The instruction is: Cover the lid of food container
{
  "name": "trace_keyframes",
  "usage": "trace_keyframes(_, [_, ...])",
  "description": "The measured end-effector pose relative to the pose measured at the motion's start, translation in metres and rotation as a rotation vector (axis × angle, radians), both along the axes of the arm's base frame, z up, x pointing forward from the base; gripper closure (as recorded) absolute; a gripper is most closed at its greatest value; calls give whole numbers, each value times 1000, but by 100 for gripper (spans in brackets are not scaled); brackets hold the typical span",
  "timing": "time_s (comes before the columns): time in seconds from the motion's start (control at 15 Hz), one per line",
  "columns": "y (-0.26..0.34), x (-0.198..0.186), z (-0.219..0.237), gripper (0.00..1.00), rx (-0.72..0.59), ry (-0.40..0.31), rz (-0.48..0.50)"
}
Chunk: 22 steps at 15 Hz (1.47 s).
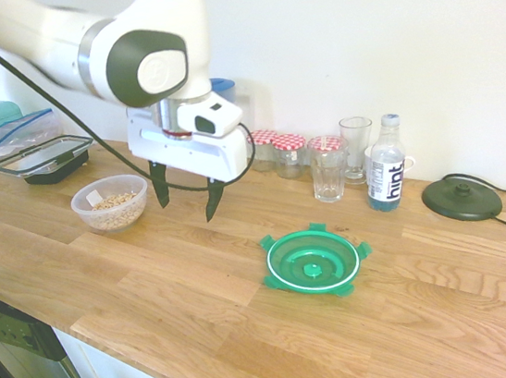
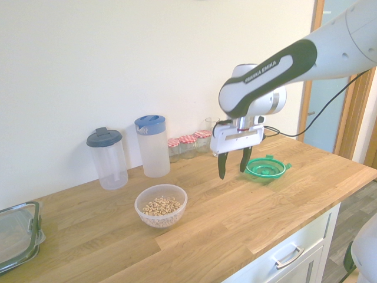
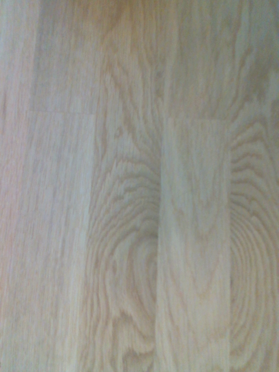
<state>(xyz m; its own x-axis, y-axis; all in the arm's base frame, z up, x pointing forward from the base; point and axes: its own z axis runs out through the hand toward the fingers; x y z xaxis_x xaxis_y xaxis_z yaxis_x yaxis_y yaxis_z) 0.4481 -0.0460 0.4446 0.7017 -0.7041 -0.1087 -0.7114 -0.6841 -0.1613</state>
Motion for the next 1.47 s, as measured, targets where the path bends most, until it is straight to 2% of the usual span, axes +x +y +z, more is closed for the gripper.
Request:
trace_keyframes(0.13, [-48,-1,19,0,107,14,2])
trace_keyframes(0.27, [-102,-4,15,0,195,31,3])
trace_keyframes(0.47, [-173,-2,-1,0,247,59,-15])
trace_keyframes(0.87, [-289,-10,-18,0,377,62,-36])
trace_keyframes(1.07, [-320,0,-43,0,393,76,-39])
trace_keyframes(1.47, [-342,15,-112,0,533,31,-3])
